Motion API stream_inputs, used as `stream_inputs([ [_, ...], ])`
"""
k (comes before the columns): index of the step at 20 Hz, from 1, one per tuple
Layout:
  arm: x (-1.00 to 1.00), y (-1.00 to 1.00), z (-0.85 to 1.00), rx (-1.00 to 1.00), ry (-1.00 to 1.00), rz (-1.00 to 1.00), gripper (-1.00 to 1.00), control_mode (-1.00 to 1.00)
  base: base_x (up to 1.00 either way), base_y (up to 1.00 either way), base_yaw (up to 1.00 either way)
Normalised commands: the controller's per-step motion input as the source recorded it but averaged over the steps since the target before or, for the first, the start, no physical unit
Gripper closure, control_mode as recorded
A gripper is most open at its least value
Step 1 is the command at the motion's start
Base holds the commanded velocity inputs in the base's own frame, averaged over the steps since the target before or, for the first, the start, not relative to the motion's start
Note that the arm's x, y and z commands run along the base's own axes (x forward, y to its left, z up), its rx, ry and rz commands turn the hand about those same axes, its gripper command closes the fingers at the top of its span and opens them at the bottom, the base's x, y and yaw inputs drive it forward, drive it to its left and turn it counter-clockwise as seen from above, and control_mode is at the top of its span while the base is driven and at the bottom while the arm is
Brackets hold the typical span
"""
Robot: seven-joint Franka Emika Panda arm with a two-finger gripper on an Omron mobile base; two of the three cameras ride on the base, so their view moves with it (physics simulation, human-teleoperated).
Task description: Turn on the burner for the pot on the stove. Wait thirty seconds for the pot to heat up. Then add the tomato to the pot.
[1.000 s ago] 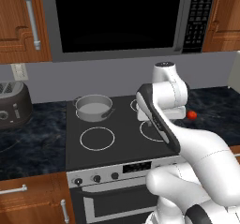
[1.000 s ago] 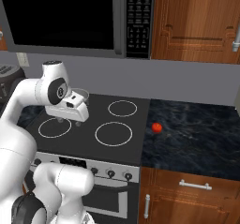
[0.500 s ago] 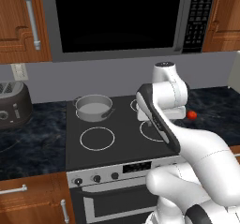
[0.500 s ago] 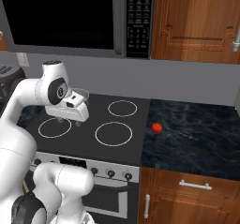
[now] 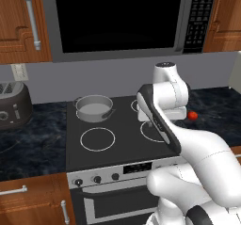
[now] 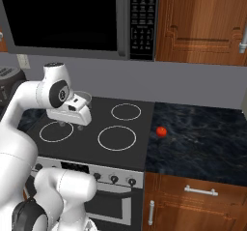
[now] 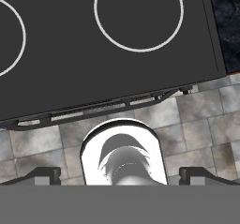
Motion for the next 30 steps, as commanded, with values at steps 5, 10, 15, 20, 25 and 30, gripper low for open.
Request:
stream_inputs([
  [5,0.0,0.0,0.0,0.0,0.0,0.0,-1.0,-1.0,0.0,0.0,0.0],
  [10,0.0,0.0,0.0,0.0,0.0,0.0,-1.0,-1.0,0.0,0.0,0.0],
  [15,0.0,0.0,0.0,0.0,0.0,0.0,-1.0,-1.0,0.0,0.0,0.0],
  [20,0.0,0.0,0.0,0.0,0.0,0.0,-1.0,-1.0,0.0,0.0,0.0],
  [25,0.0,0.0,0.0,0.0,0.0,0.0,-1.0,-1.0,0.0,0.0,0.0],
  [30,0.0,0.0,0.0,0.0,0.0,0.0,-1.0,-1.0,0.0,0.0,0.0],
])
